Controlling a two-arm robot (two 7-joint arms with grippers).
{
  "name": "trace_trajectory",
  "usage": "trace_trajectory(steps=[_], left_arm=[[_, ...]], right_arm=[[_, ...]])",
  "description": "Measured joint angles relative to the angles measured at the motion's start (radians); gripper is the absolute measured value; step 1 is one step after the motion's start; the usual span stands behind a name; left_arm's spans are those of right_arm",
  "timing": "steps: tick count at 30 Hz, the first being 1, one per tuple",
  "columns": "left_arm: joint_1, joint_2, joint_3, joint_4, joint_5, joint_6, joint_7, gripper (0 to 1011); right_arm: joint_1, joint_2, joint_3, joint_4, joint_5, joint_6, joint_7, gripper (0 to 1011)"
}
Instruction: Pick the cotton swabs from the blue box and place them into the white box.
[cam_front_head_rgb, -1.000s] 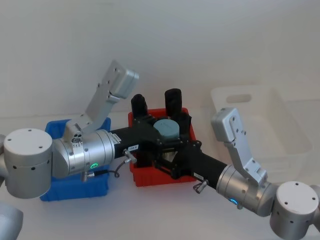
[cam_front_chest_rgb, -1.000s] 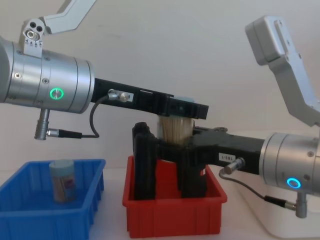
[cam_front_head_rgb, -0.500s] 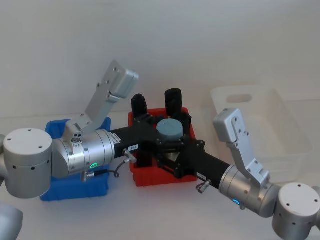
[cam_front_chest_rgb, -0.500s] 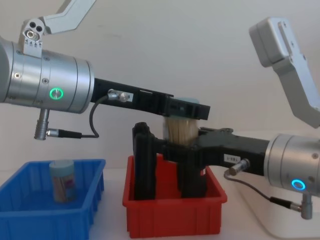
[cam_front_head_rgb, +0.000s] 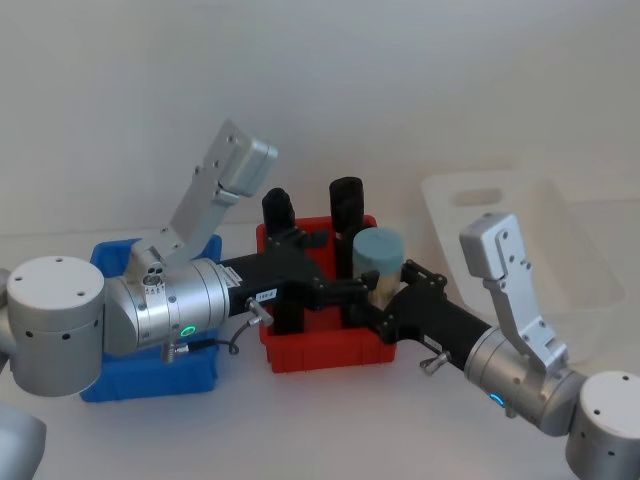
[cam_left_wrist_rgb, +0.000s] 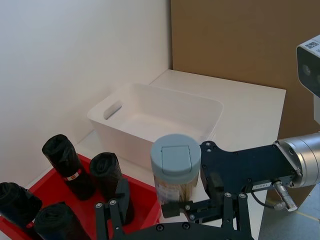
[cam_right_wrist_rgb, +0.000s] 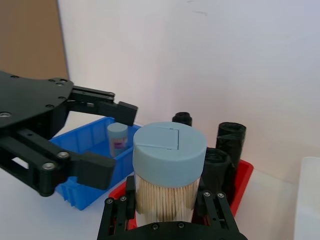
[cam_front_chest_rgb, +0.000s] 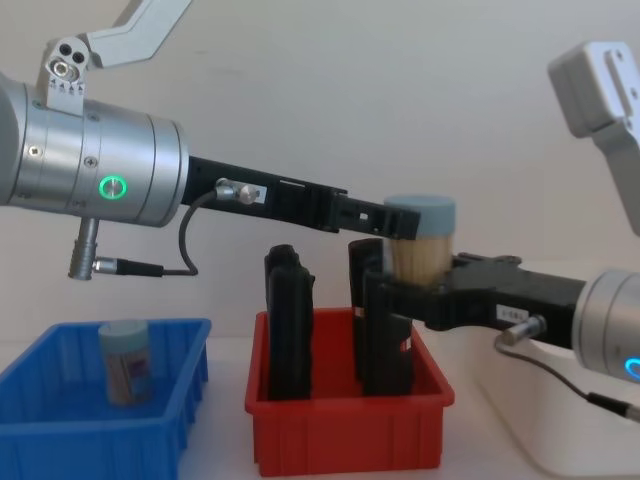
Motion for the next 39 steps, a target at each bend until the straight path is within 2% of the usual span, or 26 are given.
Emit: trace_trajectory(steps=[9, 14, 24, 32, 39], left_arm=[[0.0, 0.0, 0.0, 0.0, 0.0, 0.0, 0.0, 1004], [0.0, 0.0, 0.0, 0.0, 0.0, 0.0, 0.0, 1004], [0.0, 0.0, 0.0, 0.0, 0.0, 0.0, 0.0, 1004], [0.0, 0.0, 0.0, 0.0, 0.0, 0.0, 0.0, 1004], [0.0, 0.0, 0.0, 0.0, 0.0, 0.0, 0.0, 1004]], right_arm=[[-0.018, 0.021, 0.022, -0.018, 0.009, -0.001, -0.084, 648], [-0.029, 0.039, 0.044, -0.028, 0.016, -0.003, -0.156, 648], [-0.033, 0.06, 0.079, -0.028, 0.027, -0.001, -0.262, 648], [-0.014, 0.068, 0.11, 0.002, 0.043, 0.02, -0.353, 648], [0.028, 0.064, 0.134, 0.057, 0.055, 0.067, -0.417, 648]])
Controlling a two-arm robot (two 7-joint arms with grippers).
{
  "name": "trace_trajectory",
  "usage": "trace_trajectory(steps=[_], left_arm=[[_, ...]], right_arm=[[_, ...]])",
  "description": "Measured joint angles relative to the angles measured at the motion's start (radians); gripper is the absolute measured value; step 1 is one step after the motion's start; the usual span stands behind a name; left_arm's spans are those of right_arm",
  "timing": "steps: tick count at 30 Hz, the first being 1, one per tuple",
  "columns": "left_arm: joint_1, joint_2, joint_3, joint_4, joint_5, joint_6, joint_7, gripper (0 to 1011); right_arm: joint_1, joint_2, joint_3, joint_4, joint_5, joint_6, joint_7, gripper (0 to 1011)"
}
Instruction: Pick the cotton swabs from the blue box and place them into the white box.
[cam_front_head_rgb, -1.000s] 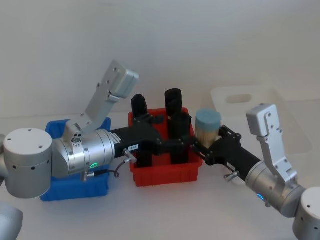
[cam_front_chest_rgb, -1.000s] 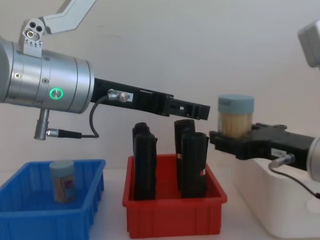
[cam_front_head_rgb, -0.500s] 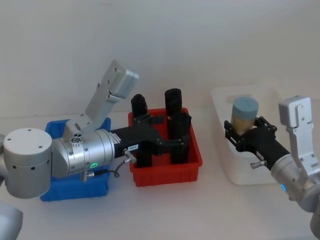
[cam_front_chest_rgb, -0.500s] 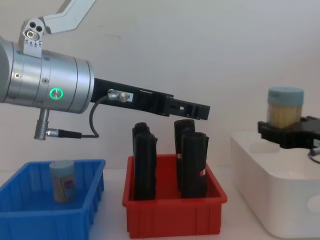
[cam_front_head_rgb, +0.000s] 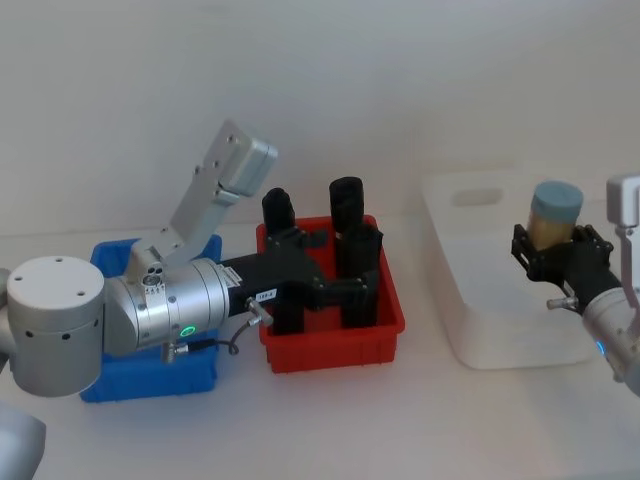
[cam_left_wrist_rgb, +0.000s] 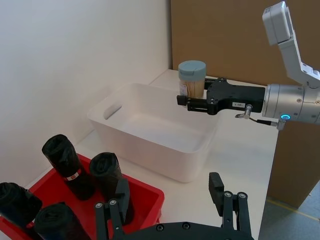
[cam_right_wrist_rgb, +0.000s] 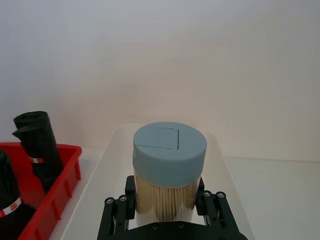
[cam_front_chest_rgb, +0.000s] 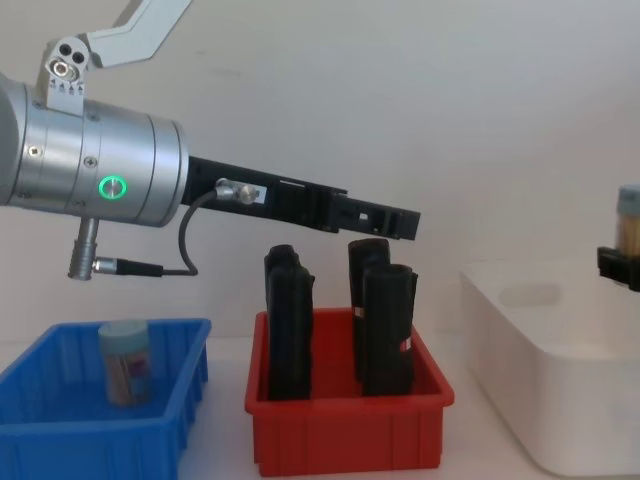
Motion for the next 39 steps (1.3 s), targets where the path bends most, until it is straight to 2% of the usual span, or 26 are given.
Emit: trace_trajectory(steps=[9, 20, 23, 24, 28, 32, 39], left_arm=[[0.0, 0.0, 0.0, 0.0, 0.0, 0.0, 0.0, 1004], [0.0, 0.0, 0.0, 0.0, 0.0, 0.0, 0.0, 1004], [0.0, 0.0, 0.0, 0.0, 0.0, 0.0, 0.0, 1004], [0.0, 0.0, 0.0, 0.0, 0.0, 0.0, 0.0, 1004], [0.0, 0.0, 0.0, 0.0, 0.0, 0.0, 0.0, 1004], [0.0, 0.0, 0.0, 0.0, 0.0, 0.0, 0.0, 1004], [0.0, 0.0, 0.0, 0.0, 0.0, 0.0, 0.0, 1004]], right_arm=[[0.061, -0.012, 0.011, 0.088, -0.007, 0.063, -0.02, 648], [0.112, -0.029, 0.008, 0.173, -0.028, 0.1, 0.01, 652], [0.121, -0.032, 0.007, 0.191, -0.033, 0.105, 0.018, 734], [0.125, -0.034, 0.006, 0.198, -0.035, 0.106, 0.021, 791], [0.131, -0.036, 0.005, 0.209, -0.038, 0.106, 0.025, 863], [0.137, -0.039, 0.005, 0.224, -0.043, 0.101, 0.027, 984], [0.14, -0.042, 0.005, 0.233, -0.051, 0.075, 0.02, 1001]])
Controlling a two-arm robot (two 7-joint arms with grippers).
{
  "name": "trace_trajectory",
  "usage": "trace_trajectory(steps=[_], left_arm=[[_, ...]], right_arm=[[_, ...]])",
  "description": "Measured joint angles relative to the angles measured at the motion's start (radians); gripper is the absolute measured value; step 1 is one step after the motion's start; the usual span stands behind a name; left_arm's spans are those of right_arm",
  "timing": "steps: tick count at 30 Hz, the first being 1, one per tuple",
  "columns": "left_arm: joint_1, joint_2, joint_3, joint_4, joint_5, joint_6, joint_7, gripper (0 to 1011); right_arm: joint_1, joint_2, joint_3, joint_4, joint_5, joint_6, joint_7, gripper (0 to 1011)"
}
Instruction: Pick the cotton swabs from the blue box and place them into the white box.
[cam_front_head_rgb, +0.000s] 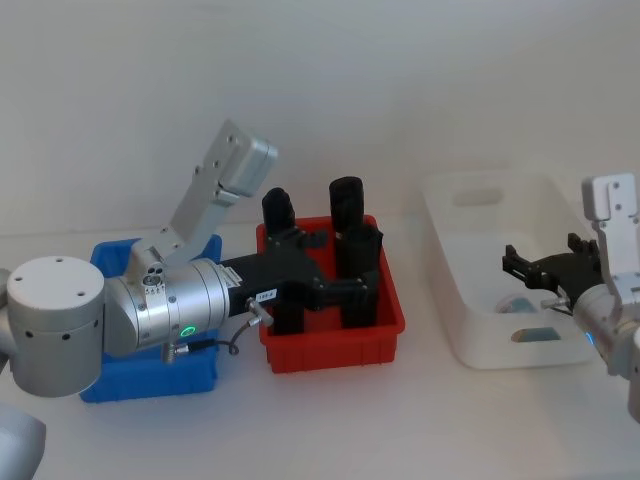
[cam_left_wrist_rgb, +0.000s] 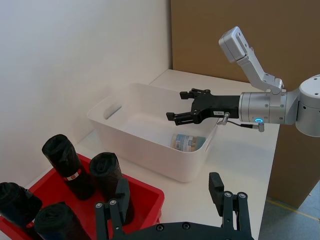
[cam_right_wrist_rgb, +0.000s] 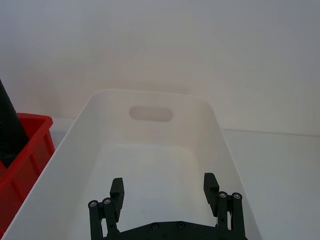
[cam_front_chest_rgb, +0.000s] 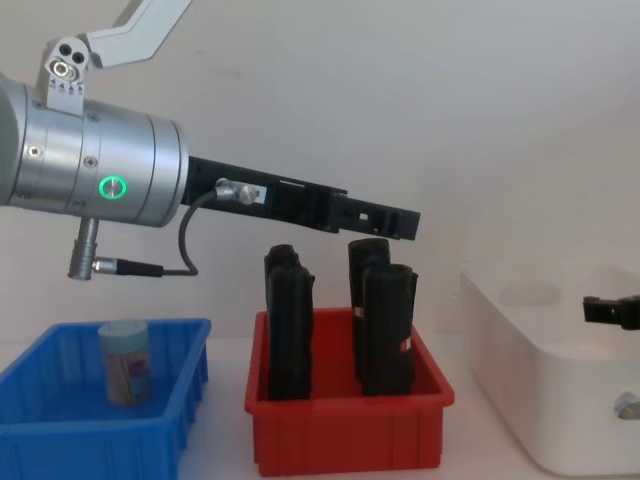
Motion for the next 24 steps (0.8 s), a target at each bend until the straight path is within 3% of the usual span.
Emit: trace_trajectory(steps=[11, 24], left_arm=[[0.0, 0.0, 0.0, 0.0, 0.0, 0.0, 0.0, 1004], [0.0, 0.0, 0.0, 0.0, 0.0, 0.0, 0.0, 1004]], right_arm=[[-0.011, 0.0, 0.004, -0.014, -0.012, -0.064, -0.027, 1001], [-0.06, 0.013, 0.012, -0.098, -0.034, -0.152, -0.071, 1001]])
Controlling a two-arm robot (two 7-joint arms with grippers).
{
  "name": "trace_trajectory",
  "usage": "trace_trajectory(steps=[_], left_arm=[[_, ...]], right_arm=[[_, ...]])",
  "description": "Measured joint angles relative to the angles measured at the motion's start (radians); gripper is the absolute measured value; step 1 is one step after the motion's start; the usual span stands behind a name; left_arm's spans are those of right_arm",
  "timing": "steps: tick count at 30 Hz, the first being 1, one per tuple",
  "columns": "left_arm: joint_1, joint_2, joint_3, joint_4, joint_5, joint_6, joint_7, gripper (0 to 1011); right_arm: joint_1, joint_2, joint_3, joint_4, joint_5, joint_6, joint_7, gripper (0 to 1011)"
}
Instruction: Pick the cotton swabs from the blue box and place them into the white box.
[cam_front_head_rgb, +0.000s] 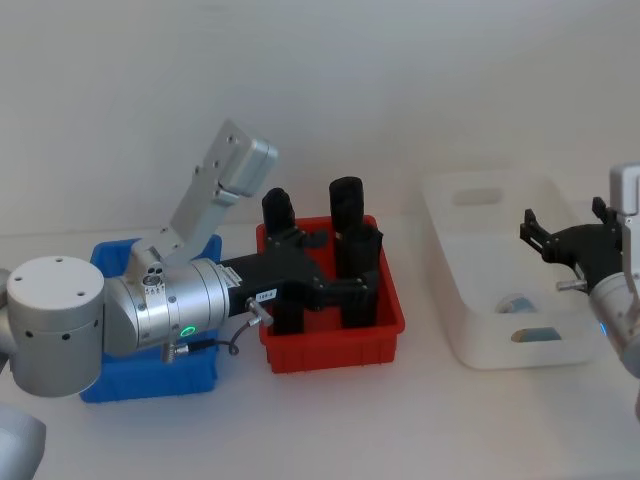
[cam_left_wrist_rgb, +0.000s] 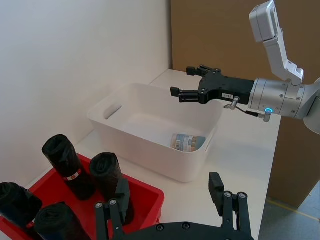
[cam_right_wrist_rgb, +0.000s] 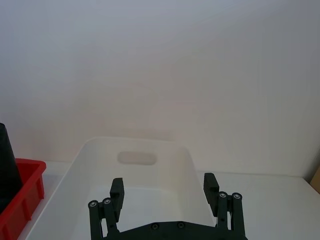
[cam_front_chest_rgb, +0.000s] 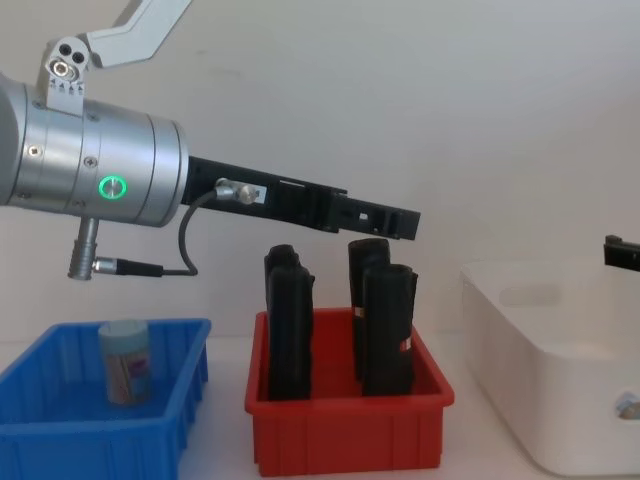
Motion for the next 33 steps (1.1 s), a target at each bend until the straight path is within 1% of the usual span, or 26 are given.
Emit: trace_trajectory(steps=[6, 9, 16, 18, 19, 20, 22, 23, 25, 29, 30, 33], left_arm=[[0.0, 0.0, 0.0, 0.0, 0.0, 0.0, 0.001, 1004], [0.004, 0.0, 0.001, 0.0, 0.0, -0.008, 0.011, 1004], [0.027, 0.004, 0.011, -0.004, 0.007, -0.053, 0.071, 1004], [0.043, 0.006, 0.017, -0.006, 0.012, -0.081, 0.111, 1004], [0.047, 0.007, 0.018, -0.007, 0.014, -0.09, 0.122, 1004], [0.047, 0.007, 0.018, -0.007, 0.014, -0.09, 0.122, 1004], [0.062, 0.009, 0.024, -0.009, 0.019, -0.119, 0.162, 1004], [0.066, 0.01, 0.026, -0.01, 0.02, -0.127, 0.171, 1004], [0.074, 0.011, 0.029, -0.011, 0.022, -0.142, 0.192, 1004], [0.096, 0.015, 0.038, -0.015, 0.03, -0.186, 0.251, 1004], [0.1, 0.016, 0.04, -0.016, 0.031, -0.193, 0.261, 1004], [0.116, 0.018, 0.047, -0.019, 0.036, -0.225, 0.303, 1004]], right_arm=[[-0.007, 0.002, 0.001, -0.012, -0.003, -0.006, -0.004, 1001], [-0.015, 0.004, 0.001, -0.021, -0.001, -0.006, -0.003, 1001], [-0.059, 0.017, -0.005, -0.077, 0.019, -0.006, 0.015, 1001], [-0.081, 0.023, -0.007, -0.103, 0.027, -0.006, 0.024, 1001], [-0.096, 0.026, -0.008, -0.122, 0.033, -0.006, 0.029, 1001], [-0.096, 0.026, -0.008, -0.122, 0.033, -0.006, 0.029, 1001], [-0.125, 0.035, -0.012, -0.159, 0.045, -0.006, 0.041, 1001], [-0.125, 0.035, -0.012, -0.159, 0.045, -0.006, 0.041, 1001], [-0.147, 0.041, -0.014, -0.186, 0.055, -0.006, 0.05, 1001], [-0.191, 0.053, -0.018, -0.24, 0.073, -0.006, 0.066, 1001], [-0.191, 0.053, -0.018, -0.24, 0.073, -0.006, 0.066, 1001], [-0.221, 0.061, -0.021, -0.278, 0.085, -0.006, 0.078, 1001]])
